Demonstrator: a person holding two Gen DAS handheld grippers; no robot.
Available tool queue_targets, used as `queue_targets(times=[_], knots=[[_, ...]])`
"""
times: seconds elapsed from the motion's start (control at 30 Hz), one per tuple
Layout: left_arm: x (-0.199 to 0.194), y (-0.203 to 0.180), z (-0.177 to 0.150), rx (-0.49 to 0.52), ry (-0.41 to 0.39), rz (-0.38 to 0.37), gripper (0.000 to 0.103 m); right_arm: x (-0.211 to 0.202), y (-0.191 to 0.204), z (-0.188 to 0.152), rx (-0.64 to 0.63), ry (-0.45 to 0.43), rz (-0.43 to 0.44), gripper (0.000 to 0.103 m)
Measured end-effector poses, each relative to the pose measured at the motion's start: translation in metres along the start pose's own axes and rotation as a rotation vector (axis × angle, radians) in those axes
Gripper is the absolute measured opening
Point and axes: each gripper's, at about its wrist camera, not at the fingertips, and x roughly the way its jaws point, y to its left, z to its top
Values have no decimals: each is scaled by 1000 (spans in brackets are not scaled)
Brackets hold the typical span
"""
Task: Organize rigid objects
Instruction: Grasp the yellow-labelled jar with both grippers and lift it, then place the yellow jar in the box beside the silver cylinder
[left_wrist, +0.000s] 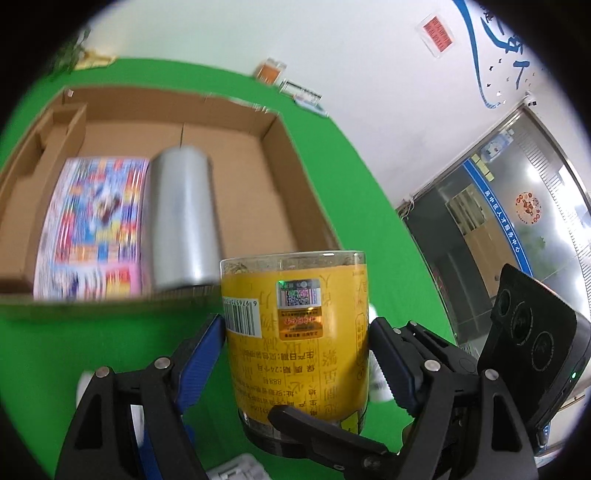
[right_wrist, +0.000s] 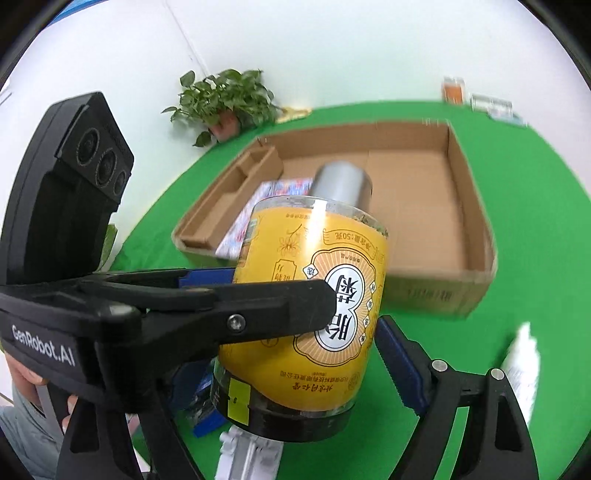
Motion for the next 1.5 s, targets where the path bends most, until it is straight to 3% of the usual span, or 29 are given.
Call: queue_targets(times=[0.2, 0.43, 0.73, 0.9, 1.03, 1.1, 1.2, 1.33, 1.4, 1.43, 1.5], knots=[[-4, -11, 48, 38, -33, 21, 79, -10, -10, 58, -34, -26, -8, 84], [12, 6, 82, 1, 2, 29, 79, 13, -30, 116, -54, 38, 6, 84], [70, 34, 90, -104, 138, 22, 80, 75, -78, 123, 22, 192, 22, 84], [85, 30, 91, -85, 182, 49, 78, 87, -90, 112, 38, 241, -23, 83], [67, 25, 91, -56, 145, 89, 75, 102, -107, 105, 138, 265, -34, 83], [53, 27, 87, -52, 128, 72, 75, 108, -110, 100, 147, 279, -50, 84], [21, 30, 74, -19, 35, 128, 75, 112, -112, 93, 167, 278, -57, 85], [-30, 43, 49, 39, -115, 234, 75, 78, -106, 85, 171, 143, 6, 97], [-52, 63, 36, 42, -156, 319, 75, 52, -103, 78, 131, 52, -40, 97], [-58, 73, 32, 34, -159, 354, 75, 44, -103, 74, 111, 25, -71, 96], [-65, 101, 21, 7, -156, 436, 75, 35, -104, 68, 92, 9, -122, 82]])
